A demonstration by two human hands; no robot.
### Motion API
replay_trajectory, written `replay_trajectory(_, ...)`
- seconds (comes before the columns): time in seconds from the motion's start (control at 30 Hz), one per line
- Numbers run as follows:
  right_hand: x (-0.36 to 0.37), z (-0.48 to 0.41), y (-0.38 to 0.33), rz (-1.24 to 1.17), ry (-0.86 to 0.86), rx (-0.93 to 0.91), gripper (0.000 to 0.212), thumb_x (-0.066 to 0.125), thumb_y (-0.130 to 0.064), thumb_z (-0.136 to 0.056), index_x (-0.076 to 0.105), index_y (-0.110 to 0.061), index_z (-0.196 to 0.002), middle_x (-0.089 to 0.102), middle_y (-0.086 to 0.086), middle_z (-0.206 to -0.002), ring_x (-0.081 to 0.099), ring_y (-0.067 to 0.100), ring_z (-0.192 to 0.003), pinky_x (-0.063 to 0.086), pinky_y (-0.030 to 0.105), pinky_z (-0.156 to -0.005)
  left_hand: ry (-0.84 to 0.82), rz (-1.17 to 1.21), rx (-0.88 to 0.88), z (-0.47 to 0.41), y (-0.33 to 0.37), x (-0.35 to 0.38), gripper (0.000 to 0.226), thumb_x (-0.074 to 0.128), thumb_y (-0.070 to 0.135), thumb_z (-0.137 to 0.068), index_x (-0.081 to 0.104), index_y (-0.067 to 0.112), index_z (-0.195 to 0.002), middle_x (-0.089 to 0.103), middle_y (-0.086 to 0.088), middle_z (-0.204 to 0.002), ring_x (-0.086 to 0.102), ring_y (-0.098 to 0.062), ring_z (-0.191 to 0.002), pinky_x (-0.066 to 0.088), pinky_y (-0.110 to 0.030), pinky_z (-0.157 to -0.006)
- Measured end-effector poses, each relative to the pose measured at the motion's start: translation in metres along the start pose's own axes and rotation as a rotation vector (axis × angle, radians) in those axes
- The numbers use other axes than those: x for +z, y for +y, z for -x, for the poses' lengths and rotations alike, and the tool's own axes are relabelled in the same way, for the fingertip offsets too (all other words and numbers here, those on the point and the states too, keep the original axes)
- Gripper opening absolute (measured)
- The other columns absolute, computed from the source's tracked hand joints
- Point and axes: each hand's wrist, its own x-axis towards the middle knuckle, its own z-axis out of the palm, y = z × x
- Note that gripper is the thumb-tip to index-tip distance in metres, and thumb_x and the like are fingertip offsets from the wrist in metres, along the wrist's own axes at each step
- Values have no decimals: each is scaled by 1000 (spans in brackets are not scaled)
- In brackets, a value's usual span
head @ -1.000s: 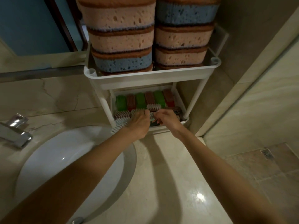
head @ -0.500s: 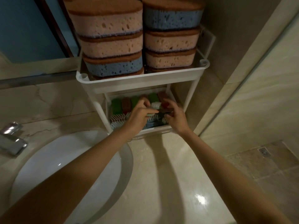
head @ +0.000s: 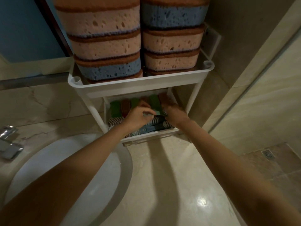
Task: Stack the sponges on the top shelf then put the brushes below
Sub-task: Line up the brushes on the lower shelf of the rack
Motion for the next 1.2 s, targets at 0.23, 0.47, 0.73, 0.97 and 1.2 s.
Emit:
replay_trajectory(0.23,10,-10,-1,13,-38,88,62,51,-3,-90,23,-14,-145,39,15,-142,46,31,-126,42,38,-102,15,-58,-112,-13,-12,15,20,55,-2,-89,66,-7,-104,56,-24,-120,55,-32,-112,37,-6,-75)
replay_trajectory(0.47,12,-12,2,-28,-129,75,42,51,-7,-87,49,-13,-129,50,14,-134,47,32,-123,43,35,-97,-19,-73,-148,-18,-24,27,25,47,-6,-91,61,-5,-112,58,-18,-126,55,-27,-112,39,-14,-75)
replay_trajectory(0.73,15,-14,5,-74,-104,97,30,51,-5,-91,54,-6,-121,60,16,-121,58,29,-111,47,31,-87,17,-155,-182,-17,-31,22,33,58,1,-88,59,0,-121,59,-14,-129,54,-25,-119,39,-23,-97)
replay_trajectory(0.97,10,-14,6,-83,-134,116,28,43,-4,-94,58,-3,-119,57,18,-125,57,31,-112,46,32,-93,-23,-114,-206,-12,-31,22,33,62,4,-86,61,-1,-120,58,-13,-131,52,-25,-123,36,-26,-104)
replay_trajectory(1.2,15,-10,0,-34,-58,157,33,53,-4,-89,54,-4,-123,49,19,-132,52,34,-117,45,37,-98,-45,-106,-219,-14,-30,24,35,61,3,-87,60,1,-122,57,-12,-133,52,-24,-124,36,-24,-104)
